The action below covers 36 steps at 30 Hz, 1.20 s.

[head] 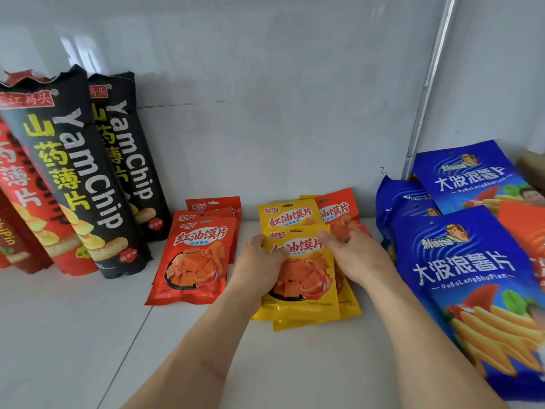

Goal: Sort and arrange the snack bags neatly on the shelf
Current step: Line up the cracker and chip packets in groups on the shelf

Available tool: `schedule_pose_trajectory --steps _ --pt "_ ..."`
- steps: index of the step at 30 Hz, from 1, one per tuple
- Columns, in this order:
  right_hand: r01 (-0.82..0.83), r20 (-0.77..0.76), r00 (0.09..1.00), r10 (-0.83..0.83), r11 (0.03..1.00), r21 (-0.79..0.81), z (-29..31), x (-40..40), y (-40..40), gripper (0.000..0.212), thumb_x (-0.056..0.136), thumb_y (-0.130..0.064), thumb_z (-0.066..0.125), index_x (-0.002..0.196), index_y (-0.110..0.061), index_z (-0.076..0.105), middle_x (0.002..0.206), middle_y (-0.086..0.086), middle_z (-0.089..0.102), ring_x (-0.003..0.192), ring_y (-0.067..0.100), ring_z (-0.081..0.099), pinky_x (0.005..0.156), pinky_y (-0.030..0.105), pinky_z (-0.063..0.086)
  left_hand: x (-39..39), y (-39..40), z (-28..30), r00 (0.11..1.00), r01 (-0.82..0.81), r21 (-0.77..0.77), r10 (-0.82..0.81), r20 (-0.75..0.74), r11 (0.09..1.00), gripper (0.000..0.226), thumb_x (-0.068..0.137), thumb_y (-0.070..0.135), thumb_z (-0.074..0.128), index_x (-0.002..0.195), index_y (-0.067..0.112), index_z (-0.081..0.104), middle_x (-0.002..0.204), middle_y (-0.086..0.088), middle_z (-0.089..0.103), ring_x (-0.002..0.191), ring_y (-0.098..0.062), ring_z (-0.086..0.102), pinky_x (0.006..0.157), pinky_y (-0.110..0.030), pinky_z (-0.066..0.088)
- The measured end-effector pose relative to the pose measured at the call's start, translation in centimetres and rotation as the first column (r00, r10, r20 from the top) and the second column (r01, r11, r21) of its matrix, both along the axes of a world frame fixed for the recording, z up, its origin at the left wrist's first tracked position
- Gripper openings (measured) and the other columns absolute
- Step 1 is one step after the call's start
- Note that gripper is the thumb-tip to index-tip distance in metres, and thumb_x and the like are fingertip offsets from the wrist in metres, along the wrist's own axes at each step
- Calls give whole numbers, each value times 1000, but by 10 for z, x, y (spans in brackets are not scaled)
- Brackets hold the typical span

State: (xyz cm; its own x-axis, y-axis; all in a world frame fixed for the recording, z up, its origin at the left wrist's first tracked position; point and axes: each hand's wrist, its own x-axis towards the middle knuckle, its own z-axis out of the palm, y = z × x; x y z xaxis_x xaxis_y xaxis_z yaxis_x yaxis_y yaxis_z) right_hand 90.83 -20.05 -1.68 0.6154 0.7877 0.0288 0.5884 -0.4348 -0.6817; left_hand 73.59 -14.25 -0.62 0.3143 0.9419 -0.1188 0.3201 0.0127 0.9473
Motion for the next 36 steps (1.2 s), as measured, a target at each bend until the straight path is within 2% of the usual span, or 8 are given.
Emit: schedule_pose_trajectory --steps 6,10,14,16,18,21,29,36 --pt "-46 -124 991 53 997 64 -1 -10 -4 37 94 -43 61 73 -13 58 77 4 67 73 24 64 60 34 44 -1 -8 -1 996 -14 107 23 -87 994 66 78 55 58 139 29 50 134 2 58 121 -24 57 102 -46 49" --pt "-40 -133 990 49 997 71 3 -10 -10 31 96 -36 61 75 -12 57 69 -2 58 65 17 55 53 30 35 -12 -6 -6 997 -18 50 22 -73 999 46 96 39 59 138 20 52 127 5 57 107 -15 58 82 -29 47" --pt "-125 -224 966 129 992 32 6 -6 -16 22 92 -35 67 92 -13 68 90 -3 71 83 16 67 70 32 52 -18 -5 -9 998 -38 -60 41 41 997 50 101 38 51 145 15 42 113 5 57 79 -5 53 61 -23 40" --pt "-167 -257 953 162 986 6 7 -5 -18 17 92 -32 69 97 -15 70 96 -6 73 88 14 69 73 30 55 -15 -1 -9 997 -43 -153 53 60 987 47 102 35 51 140 10 44 100 5 59 80 -9 56 64 -26 43" --pt "-190 -267 946 181 982 -7 8 -4 -20 15 91 -29 70 99 -16 71 98 -7 73 87 11 68 69 24 52 -11 2 -9 995 -62 -147 73 69 987 41 99 27 53 133 3 54 110 -9 67 94 -24 63 80 -35 50" --pt "-197 -289 938 191 980 7 12 -4 -24 4 91 -24 71 92 -20 70 95 -10 72 85 7 66 65 20 48 -9 9 -11 987 -119 -144 133 92 982 32 99 14 51 128 8 59 122 -14 66 92 -23 60 76 -34 48" --pt "-139 -329 934 139 990 24 9 0 -23 15 87 -23 75 99 -19 66 100 -6 72 91 13 67 72 28 52 -2 22 -7 955 -142 -239 197 223 960 17 98 8 49 100 18 63 90 -11 72 70 -24 67 66 -35 54" --pt "-6 -473 876 91 984 179 4 0 -15 44 84 -7 76 118 -26 56 108 -2 71 96 17 69 83 36 56 6 31 -3 912 -158 -241 235 337 958 20 99 9 47 104 16 65 85 -7 71 63 -16 67 55 -27 55"
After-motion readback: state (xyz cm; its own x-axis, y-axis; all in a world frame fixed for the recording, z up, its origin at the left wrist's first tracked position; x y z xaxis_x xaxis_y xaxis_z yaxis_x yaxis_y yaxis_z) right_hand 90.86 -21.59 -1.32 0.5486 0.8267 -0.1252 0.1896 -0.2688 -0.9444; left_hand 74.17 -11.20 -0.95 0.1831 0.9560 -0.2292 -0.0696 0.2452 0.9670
